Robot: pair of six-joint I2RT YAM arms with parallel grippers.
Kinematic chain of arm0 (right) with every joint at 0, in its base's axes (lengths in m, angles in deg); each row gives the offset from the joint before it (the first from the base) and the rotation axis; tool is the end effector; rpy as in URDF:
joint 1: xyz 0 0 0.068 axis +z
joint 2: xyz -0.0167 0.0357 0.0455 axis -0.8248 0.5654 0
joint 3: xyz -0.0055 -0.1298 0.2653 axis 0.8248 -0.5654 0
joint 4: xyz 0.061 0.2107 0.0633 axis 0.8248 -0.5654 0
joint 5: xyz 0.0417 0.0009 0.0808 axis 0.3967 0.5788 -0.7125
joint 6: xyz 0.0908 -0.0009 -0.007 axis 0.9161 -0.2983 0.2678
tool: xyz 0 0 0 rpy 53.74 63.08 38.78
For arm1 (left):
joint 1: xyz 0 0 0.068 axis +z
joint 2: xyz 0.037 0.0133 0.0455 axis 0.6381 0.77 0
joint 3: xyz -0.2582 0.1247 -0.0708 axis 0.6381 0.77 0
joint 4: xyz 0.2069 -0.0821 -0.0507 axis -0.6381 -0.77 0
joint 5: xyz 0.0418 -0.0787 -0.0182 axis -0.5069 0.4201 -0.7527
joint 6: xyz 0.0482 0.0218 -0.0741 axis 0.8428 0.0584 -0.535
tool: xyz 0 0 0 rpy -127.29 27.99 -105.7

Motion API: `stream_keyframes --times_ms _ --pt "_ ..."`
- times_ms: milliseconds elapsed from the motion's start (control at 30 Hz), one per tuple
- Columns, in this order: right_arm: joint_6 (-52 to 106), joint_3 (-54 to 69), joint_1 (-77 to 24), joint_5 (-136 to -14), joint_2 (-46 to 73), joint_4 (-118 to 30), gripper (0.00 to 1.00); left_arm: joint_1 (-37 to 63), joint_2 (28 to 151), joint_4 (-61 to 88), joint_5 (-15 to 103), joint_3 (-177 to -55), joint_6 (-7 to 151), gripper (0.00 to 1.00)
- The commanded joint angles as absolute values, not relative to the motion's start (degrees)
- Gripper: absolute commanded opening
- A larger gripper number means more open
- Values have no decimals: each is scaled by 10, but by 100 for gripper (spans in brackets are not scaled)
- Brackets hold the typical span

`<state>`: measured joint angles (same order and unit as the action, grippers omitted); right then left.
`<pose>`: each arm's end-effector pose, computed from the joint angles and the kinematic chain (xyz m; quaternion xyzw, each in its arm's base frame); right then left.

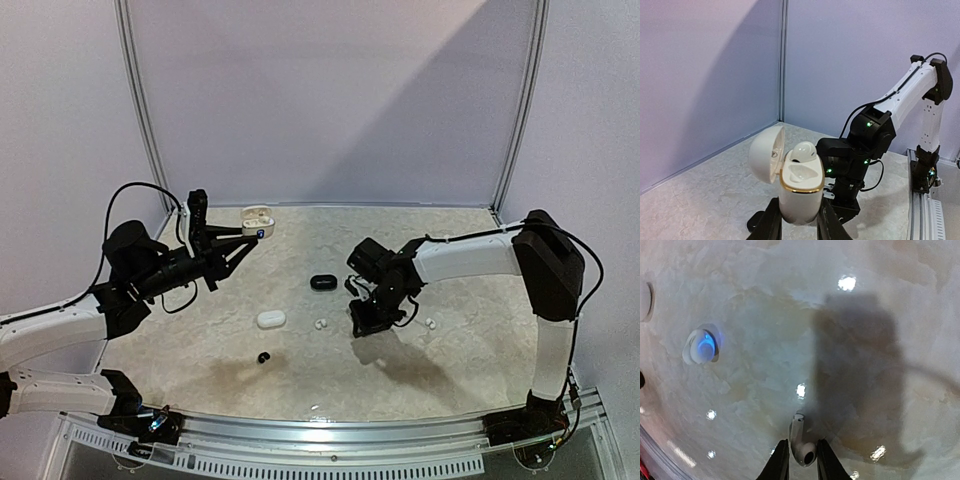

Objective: Insert the wireless bluetooth earbuds into the charging case
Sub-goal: Rotate the left earbud at the center of the board.

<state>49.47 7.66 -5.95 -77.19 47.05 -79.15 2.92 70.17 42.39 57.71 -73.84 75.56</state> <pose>0.2376 0.3005 0.1432 -0.1845 0.9694 0.1525 0.0542 0.1600 -0.1576 0.3271 0.3028 0.6073 -0.3932 0.6204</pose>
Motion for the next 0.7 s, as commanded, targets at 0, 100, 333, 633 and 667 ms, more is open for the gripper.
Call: stream_keyframes --times_ms 0,100,333,633,667 --pt "671 60 -36 -686 482 -784 22 26 702 431 581 -743 758 0" --pt "677 72 -28 -690 492 -785 28 26 698 430 580 -740 758 0" --pt "667 95 -28 -692 478 -807 42 26 688 426 579 -735 765 0" --pt "317 162 -28 -683 428 -846 72 26 686 432 580 -729 765 0" --pt "276 150 -28 -686 421 -841 72 26 684 432 579 -729 765 0"
